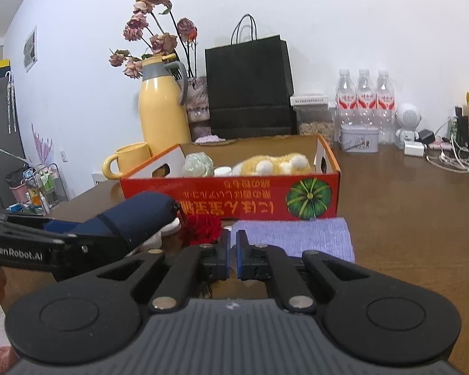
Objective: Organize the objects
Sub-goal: 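Carry the navy umbrella into the box and open the left gripper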
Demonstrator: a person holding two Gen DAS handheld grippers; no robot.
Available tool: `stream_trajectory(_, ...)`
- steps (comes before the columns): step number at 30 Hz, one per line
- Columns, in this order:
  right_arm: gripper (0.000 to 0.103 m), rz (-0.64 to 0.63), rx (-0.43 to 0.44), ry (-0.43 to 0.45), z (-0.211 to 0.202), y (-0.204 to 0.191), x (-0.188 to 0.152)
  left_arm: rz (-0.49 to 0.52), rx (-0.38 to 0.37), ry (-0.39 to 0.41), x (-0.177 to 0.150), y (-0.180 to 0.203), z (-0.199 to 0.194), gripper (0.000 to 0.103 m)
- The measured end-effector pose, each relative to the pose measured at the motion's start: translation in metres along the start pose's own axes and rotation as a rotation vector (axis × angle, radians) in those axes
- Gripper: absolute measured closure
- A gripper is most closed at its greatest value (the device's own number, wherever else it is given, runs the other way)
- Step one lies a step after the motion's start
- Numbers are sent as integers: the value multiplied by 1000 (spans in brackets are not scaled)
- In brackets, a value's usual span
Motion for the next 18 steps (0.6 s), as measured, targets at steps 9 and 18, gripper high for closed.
stream_trajectory(9,99,-48,16,76,11,-14,43,-32,69,74,44,-27,12,44)
stream_trajectory(18,99,-69,4,114,54,-15,86,-33,129,100,82,-47,51,44)
Point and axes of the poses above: each gripper's, at about its wrist camera, not at the fingertips, and z roughly the way its jaws point, y to its right, x to its top, the point moved 4 cm from there along z, roughly the way its jaws point, and after that the axes turned 14 degrees about z, right-handed, at the moved point
